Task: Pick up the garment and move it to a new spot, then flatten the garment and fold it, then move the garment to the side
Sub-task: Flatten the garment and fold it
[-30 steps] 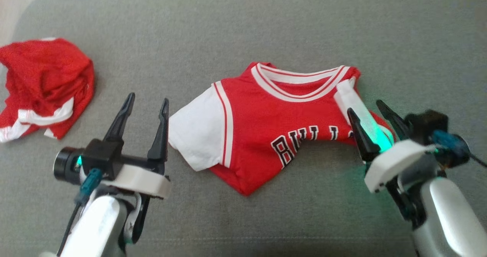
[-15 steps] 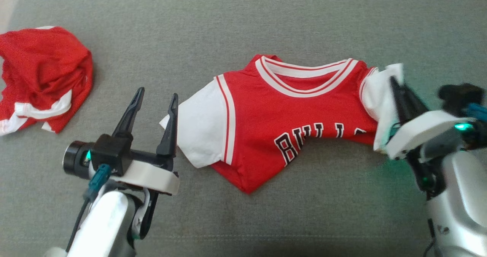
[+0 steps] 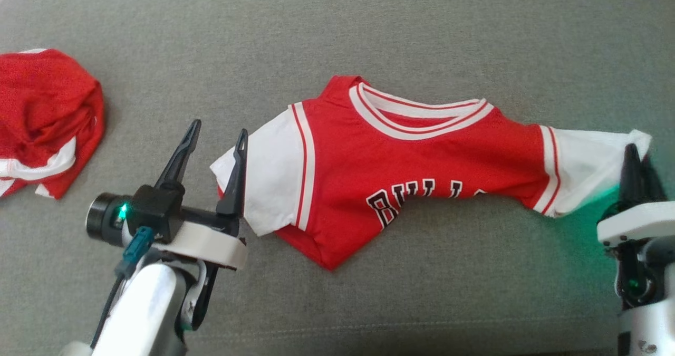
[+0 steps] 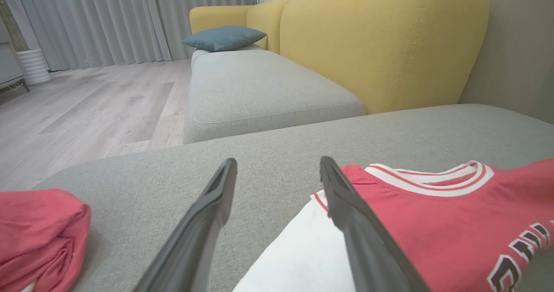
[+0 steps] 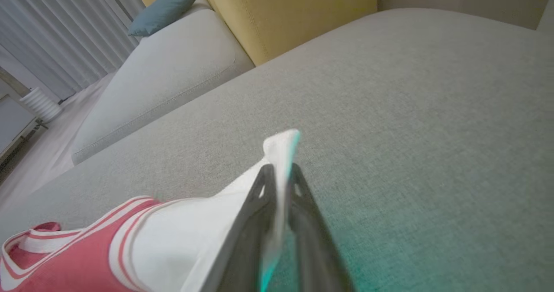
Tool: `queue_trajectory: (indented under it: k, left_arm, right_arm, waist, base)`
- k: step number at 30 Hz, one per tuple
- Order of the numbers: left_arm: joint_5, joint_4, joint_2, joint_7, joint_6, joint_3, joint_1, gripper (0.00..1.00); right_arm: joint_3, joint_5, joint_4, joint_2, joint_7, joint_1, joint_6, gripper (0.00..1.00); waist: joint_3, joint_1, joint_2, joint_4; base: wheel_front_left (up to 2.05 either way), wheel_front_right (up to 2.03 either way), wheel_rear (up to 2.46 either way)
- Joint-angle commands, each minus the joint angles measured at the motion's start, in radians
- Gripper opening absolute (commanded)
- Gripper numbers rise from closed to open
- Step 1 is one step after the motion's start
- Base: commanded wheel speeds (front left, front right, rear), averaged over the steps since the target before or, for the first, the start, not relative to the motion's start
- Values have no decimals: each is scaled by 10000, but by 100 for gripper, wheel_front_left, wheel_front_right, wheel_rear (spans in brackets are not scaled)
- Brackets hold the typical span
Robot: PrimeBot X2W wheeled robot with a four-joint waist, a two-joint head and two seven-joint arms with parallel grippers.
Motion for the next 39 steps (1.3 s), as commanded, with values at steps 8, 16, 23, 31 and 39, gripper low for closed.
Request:
queue_trajectory:
  k: [8, 16, 23, 31, 39]
  left_arm:
    - [156, -322, 167, -53, 157, 622, -320, 100]
    - [184, -446, 141, -53, 391, 813, 115, 100]
    - [159, -494, 132, -53, 539, 884, 599, 100]
    - [136, -548, 143, -53, 646, 899, 953, 100]
    - [171, -589, 131, -12, 616, 745, 935, 100]
  right_arm:
    - [789, -1181, -1383, -594, -1713, 416, -7, 100]
    - [2299, -1884, -3281, -643, -1517, 1419, -7, 100]
    - [2904, -1912, -4443, -372, -964, 2286, -7, 100]
    - [2852, -1892, -4981, -167, -601, 2718, -7, 100]
    - [2834, -1901, -5131, -101, -467, 2789, -7, 100]
  waist:
    - [-200, 0, 0, -200]
    - [-681, 0, 0, -301]
    - [-1090, 0, 0, -300]
    - [-1244, 0, 0, -282]
    - [-1236, 0, 0, -239]
  base:
    - [0, 0, 0]
    - [0, 0, 0]
    - [0, 0, 0]
    - [0, 0, 0]
    - [0, 0, 0]
